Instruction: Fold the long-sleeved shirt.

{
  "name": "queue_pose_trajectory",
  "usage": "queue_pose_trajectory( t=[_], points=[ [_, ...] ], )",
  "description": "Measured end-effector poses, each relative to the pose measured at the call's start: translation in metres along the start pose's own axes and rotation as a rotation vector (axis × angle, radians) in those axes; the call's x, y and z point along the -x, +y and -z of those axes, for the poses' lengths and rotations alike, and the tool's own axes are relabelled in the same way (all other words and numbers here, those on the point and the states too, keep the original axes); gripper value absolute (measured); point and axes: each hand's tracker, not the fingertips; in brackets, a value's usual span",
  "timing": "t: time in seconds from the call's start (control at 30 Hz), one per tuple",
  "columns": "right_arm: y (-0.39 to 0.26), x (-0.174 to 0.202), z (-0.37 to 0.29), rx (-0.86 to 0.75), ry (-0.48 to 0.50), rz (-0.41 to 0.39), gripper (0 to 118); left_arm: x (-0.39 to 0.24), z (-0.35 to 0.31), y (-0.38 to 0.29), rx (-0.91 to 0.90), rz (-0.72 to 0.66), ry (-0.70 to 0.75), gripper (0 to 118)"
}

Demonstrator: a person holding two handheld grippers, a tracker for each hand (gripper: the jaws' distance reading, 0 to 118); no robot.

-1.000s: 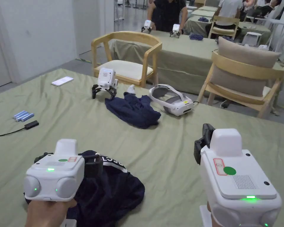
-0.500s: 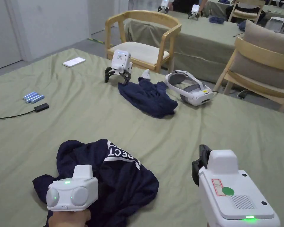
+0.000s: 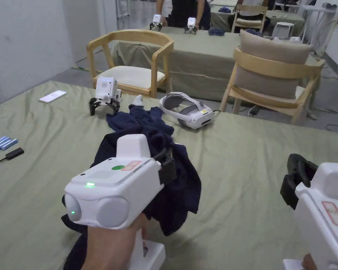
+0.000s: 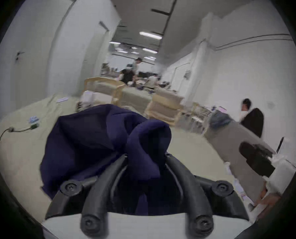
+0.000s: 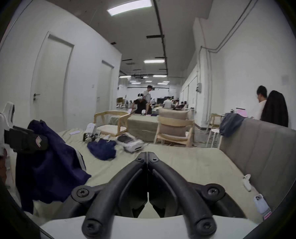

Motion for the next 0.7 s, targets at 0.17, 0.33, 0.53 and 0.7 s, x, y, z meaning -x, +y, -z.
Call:
queue_pose_trajectory(
  t=[0.17, 0.33, 0.53, 0.7],
  points=[
    [0.008, -0.065, -0.028, -0.012, -0.094, -0.007, 0, -0.101, 0.064, -0.060, 0.139, 0.053, -0.127, 26],
    [-0.017, -0.113, -0.040, 0.061, -0.194, -0.027, 0, -0.179, 0.141, -0.168, 0.386, 0.120, -0.153, 27],
    [-0.054, -0.148, -0.050, 0.176, -0.263, -0.027, 0, -0.223, 0.175, -0.238, 0.652, 0.150, -0.138, 110],
    [-0.054, -0.155, -0.057, 0.169, -0.285, 0.013, 0, -0.207, 0.124, -0.179, 0.418, 0.238, -0.134, 109]
  ],
)
